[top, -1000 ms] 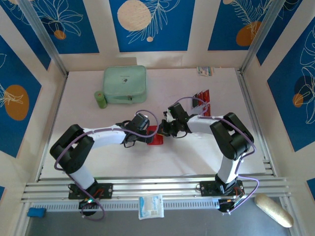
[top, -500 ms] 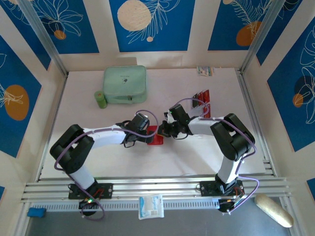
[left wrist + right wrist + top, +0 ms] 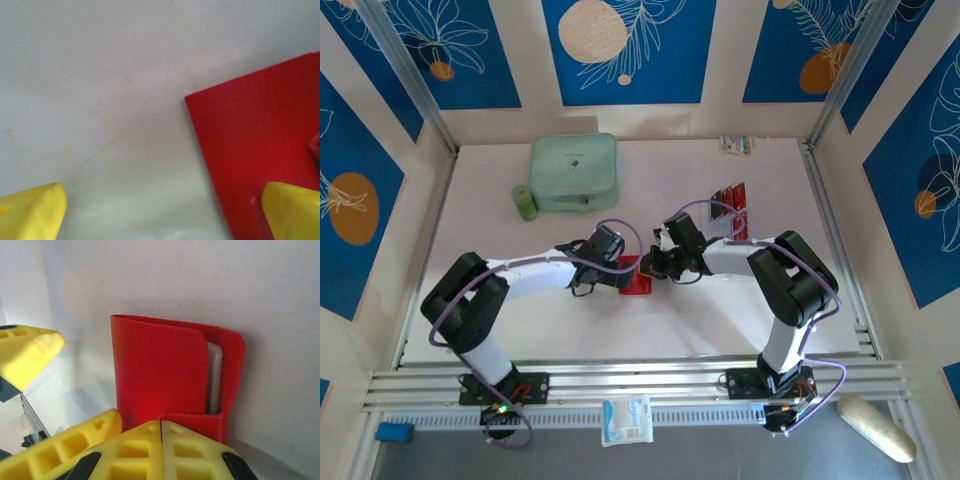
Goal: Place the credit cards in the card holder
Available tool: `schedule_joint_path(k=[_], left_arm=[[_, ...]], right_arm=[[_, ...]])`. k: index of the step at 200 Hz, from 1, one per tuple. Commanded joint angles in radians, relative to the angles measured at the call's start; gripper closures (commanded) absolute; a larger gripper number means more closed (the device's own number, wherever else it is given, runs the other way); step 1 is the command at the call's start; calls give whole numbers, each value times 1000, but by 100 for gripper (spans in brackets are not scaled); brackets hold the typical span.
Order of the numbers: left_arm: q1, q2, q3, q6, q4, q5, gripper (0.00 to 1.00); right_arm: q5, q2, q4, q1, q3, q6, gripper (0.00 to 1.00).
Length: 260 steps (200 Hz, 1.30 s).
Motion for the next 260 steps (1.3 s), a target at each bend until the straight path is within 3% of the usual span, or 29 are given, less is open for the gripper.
schedule_joint_path(k=[1,60,260], left_arm=[[51,14,77,40,-41,48,0],[86,104,176,116,-80,132,0],[64,150,102,88,-109,74,2]], right_arm=[[59,18,-147,3,-51,-1,100],[29,-16,-177,-17,-36,-7,100],[4,-29,-191,-30,89,29,100]])
